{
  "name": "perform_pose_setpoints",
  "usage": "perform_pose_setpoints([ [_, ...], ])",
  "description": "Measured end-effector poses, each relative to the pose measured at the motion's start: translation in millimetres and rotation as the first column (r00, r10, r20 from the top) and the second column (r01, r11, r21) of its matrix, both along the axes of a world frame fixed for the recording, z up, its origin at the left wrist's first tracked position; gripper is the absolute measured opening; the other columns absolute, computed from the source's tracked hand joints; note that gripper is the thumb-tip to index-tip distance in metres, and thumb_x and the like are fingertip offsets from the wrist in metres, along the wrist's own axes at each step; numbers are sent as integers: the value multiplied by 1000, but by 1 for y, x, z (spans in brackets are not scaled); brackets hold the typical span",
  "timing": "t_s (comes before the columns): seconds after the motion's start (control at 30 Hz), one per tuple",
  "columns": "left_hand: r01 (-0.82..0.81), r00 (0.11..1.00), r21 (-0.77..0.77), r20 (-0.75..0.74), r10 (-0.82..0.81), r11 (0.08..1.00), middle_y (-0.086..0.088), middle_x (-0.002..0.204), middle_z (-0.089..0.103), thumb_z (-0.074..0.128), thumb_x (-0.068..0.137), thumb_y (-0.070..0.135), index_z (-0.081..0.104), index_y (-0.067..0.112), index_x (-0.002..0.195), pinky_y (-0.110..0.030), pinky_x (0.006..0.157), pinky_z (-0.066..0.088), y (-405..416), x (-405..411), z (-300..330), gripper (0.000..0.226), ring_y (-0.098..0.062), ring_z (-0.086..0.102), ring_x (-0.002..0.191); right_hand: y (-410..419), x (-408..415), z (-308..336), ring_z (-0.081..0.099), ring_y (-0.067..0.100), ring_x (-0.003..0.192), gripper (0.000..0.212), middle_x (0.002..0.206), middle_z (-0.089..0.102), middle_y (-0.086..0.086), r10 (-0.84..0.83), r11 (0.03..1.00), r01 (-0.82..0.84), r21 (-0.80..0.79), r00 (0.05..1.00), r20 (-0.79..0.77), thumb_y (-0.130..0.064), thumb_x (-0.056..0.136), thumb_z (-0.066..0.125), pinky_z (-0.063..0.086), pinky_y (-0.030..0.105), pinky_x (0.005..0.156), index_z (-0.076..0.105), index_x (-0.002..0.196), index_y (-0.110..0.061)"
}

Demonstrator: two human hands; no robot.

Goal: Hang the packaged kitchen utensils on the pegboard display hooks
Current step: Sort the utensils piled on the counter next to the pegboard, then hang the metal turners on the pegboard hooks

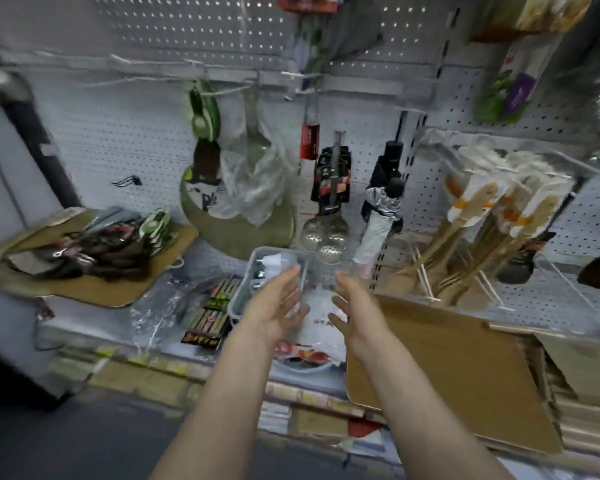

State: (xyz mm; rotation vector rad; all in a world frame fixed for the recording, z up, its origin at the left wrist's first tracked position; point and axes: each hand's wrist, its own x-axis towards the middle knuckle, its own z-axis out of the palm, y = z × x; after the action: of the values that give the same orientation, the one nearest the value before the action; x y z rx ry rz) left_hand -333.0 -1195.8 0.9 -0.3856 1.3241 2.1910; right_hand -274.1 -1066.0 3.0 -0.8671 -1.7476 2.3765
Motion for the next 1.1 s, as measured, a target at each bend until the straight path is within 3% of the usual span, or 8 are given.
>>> perform_pose_setpoints([
  [0.17, -95, 995, -29, -2, 95, 995, 5, 100, 66, 67, 94, 34, 68, 23, 96, -36, 89, 50, -143, -31, -4, 11, -11, 60, 96, -138, -49, -7, 52, 17, 121, 21, 124, 58, -5, 107, 994, -107, -14, 994, 10, -39, 96, 65, 44, 43, 106, 60, 114, -28],
  [0.3, -222, 975, -25, -5, 222, 975, 0, 113, 62, 69, 93, 33, 65, 19, 103, -38, 98, 48, -242, -45, -10, 18, -18, 58, 116, -234, -79, -12, 49, 17, 128, 23, 136, 56, -1, 204, 979, -203, -31, 979, 25, -41, 95, 67, 42, 44, 109, 62, 113, -27],
  [0.37, -278, 961, -16, -6, 278, 960, 0, 119, 62, 71, 92, 33, 64, 19, 109, -39, 98, 49, -284, -52, -13, 24, -17, 58, 115, -273, -91, -10, 48, 18, 128, 15, 141, 54, 0, 262, 965, -262, -20, 964, 40, -40, 97, 65, 41, 46, 112, 62, 105, -29],
  [0.47, -373, 928, -14, -8, 373, 928, -1, 120, 63, 74, 89, 34, 64, 22, 102, -41, 95, 52, -334, -64, -17, 19, -16, 61, 108, -319, -113, -9, 45, 21, 135, 33, 149, 48, 0, 350, 936, -351, 8, 936, 42, -44, 96, 64, 41, 45, 110, 56, 125, -27],
  [0.6, -469, 883, -8, 1, 469, 883, -2, 128, 63, 78, 85, 35, 65, 22, 106, -41, 95, 54, -389, -89, -25, 28, -17, 59, 118, -370, -151, -13, 47, 19, 135, 42, 147, 50, 2, 420, 907, -420, 9, 907, 18, -42, 95, 68, 45, 42, 104, 53, 131, -26],
  [0.77, -544, 839, -19, -18, 544, 839, -2, 122, 63, 79, 84, 33, 63, 20, 115, -40, 95, 53, -450, -138, -26, 37, -18, 58, 116, -434, -218, -19, 49, 21, 132, 41, 142, 53, 3, 470, 883, -469, -24, 883, 20, -41, 93, 69, 43, 45, 108, 55, 127, -24],
  [0.9, -570, 821, -43, -36, 569, 820, 0, 113, 67, 77, 87, 33, 67, 19, 112, -41, 103, 50, -500, -199, -18, 30, -16, 60, 112, -487, -285, -17, 51, 21, 130, 51, 138, 57, 4, 506, 861, -504, -63, 863, 8, -41, 92, 69, 42, 45, 109, 58, 136, -16],
  [1.1, -590, 808, -103, -78, 584, 801, 0, 116, 68, 76, 87, 32, 66, 19, 115, -34, 80, 52, -568, -304, 1, 33, -17, 62, 114, -552, -392, 3, 58, 17, 112, 19, 115, 64, 0, 526, 848, -524, -73, 850, 7, -33, 94, 69, 47, 39, 102, 62, 109, -22],
])
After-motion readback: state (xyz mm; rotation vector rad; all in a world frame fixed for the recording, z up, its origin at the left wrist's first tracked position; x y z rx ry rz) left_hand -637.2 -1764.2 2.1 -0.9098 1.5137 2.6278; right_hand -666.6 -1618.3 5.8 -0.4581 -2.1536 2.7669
